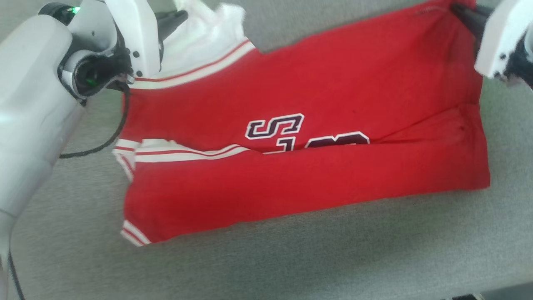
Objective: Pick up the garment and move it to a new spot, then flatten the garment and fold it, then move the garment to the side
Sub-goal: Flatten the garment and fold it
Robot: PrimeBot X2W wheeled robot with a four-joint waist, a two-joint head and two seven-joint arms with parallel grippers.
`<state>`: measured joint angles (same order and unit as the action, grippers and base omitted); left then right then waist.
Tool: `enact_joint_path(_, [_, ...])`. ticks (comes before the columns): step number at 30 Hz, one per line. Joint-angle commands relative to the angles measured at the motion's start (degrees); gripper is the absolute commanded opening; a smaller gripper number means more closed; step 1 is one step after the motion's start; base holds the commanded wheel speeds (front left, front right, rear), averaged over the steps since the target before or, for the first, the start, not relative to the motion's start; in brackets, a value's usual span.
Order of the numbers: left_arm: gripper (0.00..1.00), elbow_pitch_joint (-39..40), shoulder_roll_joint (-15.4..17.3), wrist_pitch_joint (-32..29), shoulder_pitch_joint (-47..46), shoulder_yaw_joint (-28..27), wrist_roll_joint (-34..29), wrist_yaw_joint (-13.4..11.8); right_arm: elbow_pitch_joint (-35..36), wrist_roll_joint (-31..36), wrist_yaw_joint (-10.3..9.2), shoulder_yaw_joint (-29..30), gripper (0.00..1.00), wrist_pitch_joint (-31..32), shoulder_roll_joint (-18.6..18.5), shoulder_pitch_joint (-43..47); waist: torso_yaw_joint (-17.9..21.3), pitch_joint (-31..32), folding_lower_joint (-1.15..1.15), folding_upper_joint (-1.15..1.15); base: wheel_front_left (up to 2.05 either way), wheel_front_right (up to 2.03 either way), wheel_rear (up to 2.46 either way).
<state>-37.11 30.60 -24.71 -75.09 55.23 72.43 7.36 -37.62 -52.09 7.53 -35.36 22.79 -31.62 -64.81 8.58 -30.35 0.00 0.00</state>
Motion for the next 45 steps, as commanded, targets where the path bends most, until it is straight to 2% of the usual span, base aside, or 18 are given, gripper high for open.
enact_joint_path(1, [0.0, 2.05, 0.73, 1.52, 1.83, -0.08, 1.47, 0.18, 1.45, -1.04, -0.09, -0.59, 0.0, -0.96, -1.56, 1.98, -2.33, 3.71, 0.0, 0.0, 0.0, 0.0, 0.0])
enact_joint_path(6, [0.0, 10.37, 3.72, 6.23, 6.63, 0.81, 2.99, 0.19, 7.22, -3.4, -0.09, -1.69, 0.0, -2.88, -6.62, 9.05, -4.57, 8.01, 0.0, 0.0, 0.0, 0.0, 0.0])
enact_joint_path(7, [0.0, 10.37, 3.72, 6.23, 6.63, 0.81, 2.99, 0.19, 7.22, -3.4, -0.09, -1.69, 0.0, -2.88, -6.62, 9.05, -4.57, 8.01, 0.0, 0.0, 0.0, 0.0, 0.0])
enact_joint_path(14, [0.0, 22.8, 11.15, 12.6, 17.14, 1.56, 4.88, 0.2, 15.88, -5.52, -0.08, -0.25, 0.0, -4.77, -13.17, 21.51, -6.36, 11.35, 0.0, 0.0, 0.0, 0.0, 0.0])
enact_joint_path(21, [0.0, 35.97, 19.61, 21.61, 29.63, 2.98, 4.3, 0.17, 23.04, -6.03, -0.08, 4.39, 0.0, -5.77, -16.54, 33.62, -6.52, 12.7, 0.0, 0.0, 0.0, 0.0, 0.0])
enact_joint_path(27, [0.0, 42.52, 24.31, 26.88, 38.05, 3.86, 6.22, -0.24, 25.87, -5.42, -0.09, 10.4, 0.0, -6.52, -16.86, 42.45, -6.65, 12.54, 0.0, 0.0, 0.0, 0.0, 0.0])
enact_joint_path(31, [0.0, 43.51, 24.46, 27.32, 40.73, 5.72, 4.23, -1.67, 26.52, -3.72, -0.09, 13.42, 0.0, -6.55, -15.59, 46.45, -6.9, 12.08, 0.0, 0.0, 0.0, 0.0, 0.0])
enact_joint_path(37, [0.0, 37.37, 20.11, 28.72, 41.43, 7.49, 2.26, -2.23, 24.97, 0.63, -0.08, 15.53, 0.0, -6.16, -12.02, 48.19, -7.01, 11.28, 0.0, 0.0, 0.0, 0.0, 0.0])
enact_joint_path(38, [0.0, 34.53, 18.71, 29.0, 41.04, 8.25, 0.61, -2.27, 24.43, 1.64, -0.08, 16.05, 0.0, -6.38, -10.53, 47.87, -6.88, 11.03, 0.0, 0.0, 0.0, 0.0, 0.0])
enact_joint_path(41, [0.0, 30.31, 16.81, 29.83, 40.36, 9.07, -1.46, -2.41, 23.61, 2.82, -0.09, 16.74, 0.0, -6.99, -9.06, 47.18, -6.69, 10.65, 0.0, 0.0, 0.0, 0.0, 0.0])
enact_joint_path(42, [0.15, 28.94, 16.14, 30.49, 40.19, 9.19, -2.31, -2.61, 23.37, 2.99, -0.08, 16.9, 0.0, -7.21, -8.61, 47.03, -6.61, 10.62, 0.0, 0.0, 0.0, 0.0, 0.0])
enact_joint_path(43, [0.29, 27.58, 15.49, 31.34, 40.15, 9.14, -2.98, -2.79, 23.25, 3.2, -0.08, 17.03, 0.07, -7.3, -8.38, 46.96, -6.54, 10.58, 0.0, 0.0, 0.0, 0.0, 0.0])
enact_joint_path(44, [0.36, 26.37, 14.87, 32.13, 40.26, 9.11, -3.48, -2.87, 23.13, 3.53, -0.09, 17.24, 0.22, -7.5, -8.25, 46.85, -6.45, 10.54, 0.0, 0.0, 0.0, 0.0, 0.0])
enact_joint_path(45, [0.38, 25.32, 14.16, 32.95, 40.4, 9.08, -3.91, -2.94, 22.97, 3.64, -0.09, 17.52, 0.43, -7.93, -8.09, 46.69, -6.41, 10.54, 0.0, 0.0, 0.0, 0.0, 0.0])
